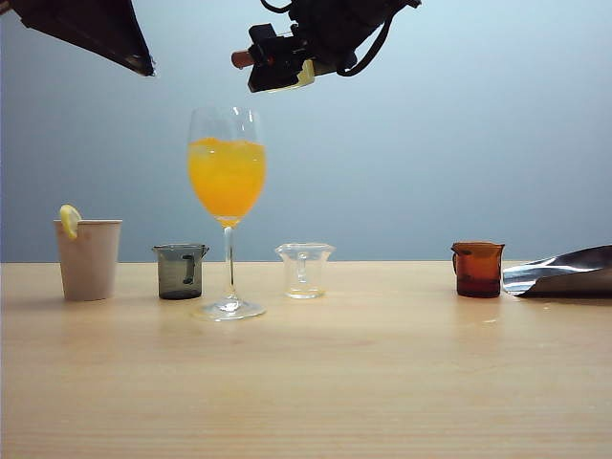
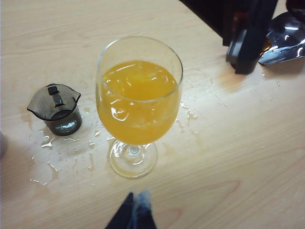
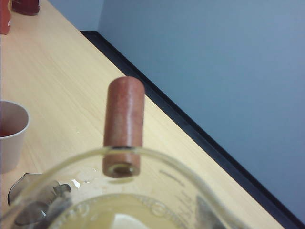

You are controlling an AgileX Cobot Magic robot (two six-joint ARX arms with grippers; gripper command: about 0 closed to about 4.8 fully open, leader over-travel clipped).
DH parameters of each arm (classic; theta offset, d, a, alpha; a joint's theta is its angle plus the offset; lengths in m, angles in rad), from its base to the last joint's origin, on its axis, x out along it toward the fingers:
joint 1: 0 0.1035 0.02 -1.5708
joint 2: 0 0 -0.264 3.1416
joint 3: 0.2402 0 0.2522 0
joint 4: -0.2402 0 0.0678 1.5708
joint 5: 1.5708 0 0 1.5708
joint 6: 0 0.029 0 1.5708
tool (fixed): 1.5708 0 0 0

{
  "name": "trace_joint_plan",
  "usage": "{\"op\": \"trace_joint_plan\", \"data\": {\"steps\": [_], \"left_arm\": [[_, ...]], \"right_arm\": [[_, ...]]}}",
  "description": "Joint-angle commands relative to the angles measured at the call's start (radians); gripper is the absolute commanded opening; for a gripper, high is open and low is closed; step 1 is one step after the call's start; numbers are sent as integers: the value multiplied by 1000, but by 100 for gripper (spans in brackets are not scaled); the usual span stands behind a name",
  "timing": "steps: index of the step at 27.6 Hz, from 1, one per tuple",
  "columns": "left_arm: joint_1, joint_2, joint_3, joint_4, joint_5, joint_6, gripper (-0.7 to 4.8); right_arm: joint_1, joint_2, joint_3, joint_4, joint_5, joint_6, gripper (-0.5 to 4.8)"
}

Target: Pick up the third measuring cup from the left, pour the pineapple juice inside into the goblet, and finally put the measuring cup back in its original place.

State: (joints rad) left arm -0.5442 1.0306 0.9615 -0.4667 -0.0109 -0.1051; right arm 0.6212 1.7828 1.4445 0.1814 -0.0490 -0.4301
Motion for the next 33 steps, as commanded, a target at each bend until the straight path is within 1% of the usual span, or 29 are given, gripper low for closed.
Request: {"op": "trace_joint_plan", "data": {"steps": [1,6,14,20,25,33], "left_arm": [[-1,-2,5,12,-1,3,-5],[-1,-2,5,12,-1,3,-5],[-1,-2,5,12,-1,3,-5],[-1,-2,5,12,-1,3,-5],[-1,-2,5,12,-1,3,-5],[-1,-2,5,12,-1,3,-5]], "right_arm": [[11,-6,8,26,-6,-27,198],[21,-5,8,33,-6,-50,198],[29,-5,8,33,-6,-142,198],[35,-5,8,55,-6,-182,198],[35,-5,8,54,-6,-251,198],[35,-5,8,63,-6,-303,198]]}}
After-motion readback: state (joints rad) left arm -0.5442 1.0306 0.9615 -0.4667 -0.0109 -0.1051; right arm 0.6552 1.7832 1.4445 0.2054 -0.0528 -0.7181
